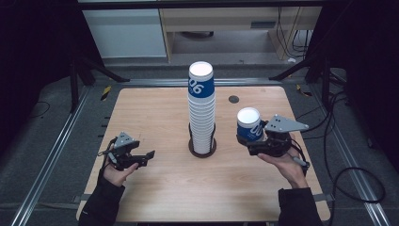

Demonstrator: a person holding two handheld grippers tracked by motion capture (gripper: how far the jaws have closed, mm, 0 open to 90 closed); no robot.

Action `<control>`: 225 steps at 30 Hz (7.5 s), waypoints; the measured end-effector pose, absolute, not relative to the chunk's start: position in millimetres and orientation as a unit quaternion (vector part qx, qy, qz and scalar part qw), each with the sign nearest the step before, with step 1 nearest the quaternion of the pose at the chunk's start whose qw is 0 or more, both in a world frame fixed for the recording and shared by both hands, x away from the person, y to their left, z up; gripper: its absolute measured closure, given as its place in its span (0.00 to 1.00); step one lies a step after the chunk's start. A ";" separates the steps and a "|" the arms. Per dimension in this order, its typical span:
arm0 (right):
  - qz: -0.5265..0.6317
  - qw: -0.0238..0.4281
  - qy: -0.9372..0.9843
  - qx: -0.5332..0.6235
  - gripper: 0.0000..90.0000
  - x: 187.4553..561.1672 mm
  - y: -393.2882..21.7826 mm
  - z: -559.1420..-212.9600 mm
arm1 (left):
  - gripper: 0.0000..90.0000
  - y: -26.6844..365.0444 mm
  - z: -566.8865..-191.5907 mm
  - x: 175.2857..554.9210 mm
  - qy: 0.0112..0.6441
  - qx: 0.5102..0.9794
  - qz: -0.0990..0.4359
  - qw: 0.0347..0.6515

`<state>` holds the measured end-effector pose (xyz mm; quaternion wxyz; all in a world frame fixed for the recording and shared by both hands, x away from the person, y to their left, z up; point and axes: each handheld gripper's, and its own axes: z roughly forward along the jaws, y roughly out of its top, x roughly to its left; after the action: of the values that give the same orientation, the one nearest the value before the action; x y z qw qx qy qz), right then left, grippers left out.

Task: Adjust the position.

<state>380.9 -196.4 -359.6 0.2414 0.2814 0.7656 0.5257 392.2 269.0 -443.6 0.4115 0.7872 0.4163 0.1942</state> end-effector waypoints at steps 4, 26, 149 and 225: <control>0.511 0.231 0.783 0.270 0.23 380.7 -191.8 -368.6 | 0.23 264.4 -442.9 390.3 0.406 0.794 0.187 0.412; 0.462 0.165 0.851 0.187 0.23 380.8 -142.0 -405.1 | 0.23 235.8 -432.5 376.0 0.351 0.818 0.153 0.429; 0.470 0.104 0.864 0.147 0.07 372.6 -90.6 -419.3 | 0.29 208.4 -396.6 363.2 0.243 0.794 0.071 0.552; 0.398 0.068 0.913 0.061 0.17 363.0 -57.3 -443.9 | 0.26 167.1 -419.6 356.3 0.169 0.887 0.000 0.431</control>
<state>363.0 -57.3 -443.9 0.0676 0.0615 0.9129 0.3978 356.3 167.1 -419.6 0.4305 0.8866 0.1692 0.0003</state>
